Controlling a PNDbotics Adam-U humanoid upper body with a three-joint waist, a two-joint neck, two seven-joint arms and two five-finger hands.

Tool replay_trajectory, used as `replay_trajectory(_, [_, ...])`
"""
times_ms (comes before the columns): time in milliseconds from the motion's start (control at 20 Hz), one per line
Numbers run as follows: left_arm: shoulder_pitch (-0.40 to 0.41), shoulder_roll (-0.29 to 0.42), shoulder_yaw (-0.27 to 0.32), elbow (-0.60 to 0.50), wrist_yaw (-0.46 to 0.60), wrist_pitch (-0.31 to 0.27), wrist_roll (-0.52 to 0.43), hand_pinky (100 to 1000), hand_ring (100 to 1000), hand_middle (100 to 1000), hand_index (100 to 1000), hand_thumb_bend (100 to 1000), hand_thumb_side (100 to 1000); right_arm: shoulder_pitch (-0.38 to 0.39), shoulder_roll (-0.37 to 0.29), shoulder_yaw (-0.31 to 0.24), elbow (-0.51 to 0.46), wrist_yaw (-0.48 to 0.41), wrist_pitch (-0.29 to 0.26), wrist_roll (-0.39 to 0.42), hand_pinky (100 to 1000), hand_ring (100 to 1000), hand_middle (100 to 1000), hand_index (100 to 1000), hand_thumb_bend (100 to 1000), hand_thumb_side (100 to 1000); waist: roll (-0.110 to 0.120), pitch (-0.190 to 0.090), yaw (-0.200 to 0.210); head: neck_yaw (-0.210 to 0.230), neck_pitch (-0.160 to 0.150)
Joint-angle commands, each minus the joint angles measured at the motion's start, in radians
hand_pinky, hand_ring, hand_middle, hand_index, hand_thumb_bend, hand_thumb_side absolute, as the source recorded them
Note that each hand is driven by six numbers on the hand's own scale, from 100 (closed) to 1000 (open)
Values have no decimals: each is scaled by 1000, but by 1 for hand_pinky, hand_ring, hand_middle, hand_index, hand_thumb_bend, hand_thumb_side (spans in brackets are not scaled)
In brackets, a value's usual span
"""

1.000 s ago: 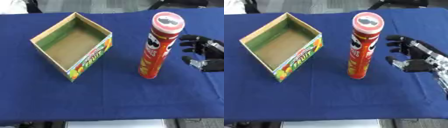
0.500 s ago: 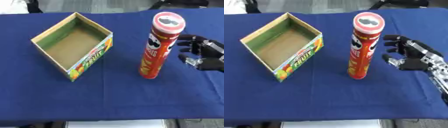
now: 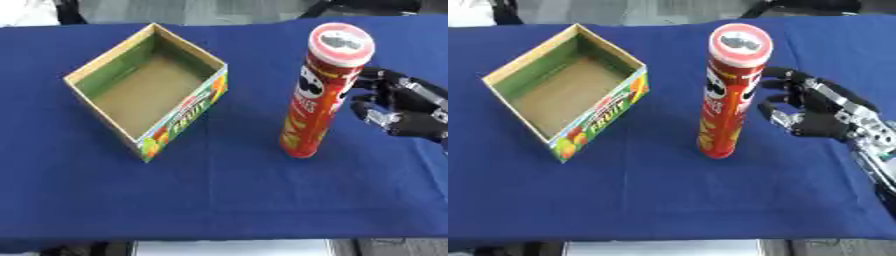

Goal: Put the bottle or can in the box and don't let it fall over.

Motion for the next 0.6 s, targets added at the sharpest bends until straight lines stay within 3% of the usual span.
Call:
replay_trajectory(50, [-13,24,2,-12,3,-1,-3,754,915,900,916,647,965,-17,-13,-2,5,5,9,-4,906,970,976,960,204,293,3,-8,3,-3,5])
replay_trajectory(500, [-14,20,2,-13,6,-2,-4,753,916,900,915,638,965,-33,-7,7,4,-4,6,7,919,982,993,969,187,331,3,-1,9,-4,5])
replay_trajectory(600, [-15,20,2,-13,7,-2,-5,753,916,900,915,638,966,-34,-7,7,4,-2,2,16,923,985,999,977,168,383,3,-1,9,-3,5])
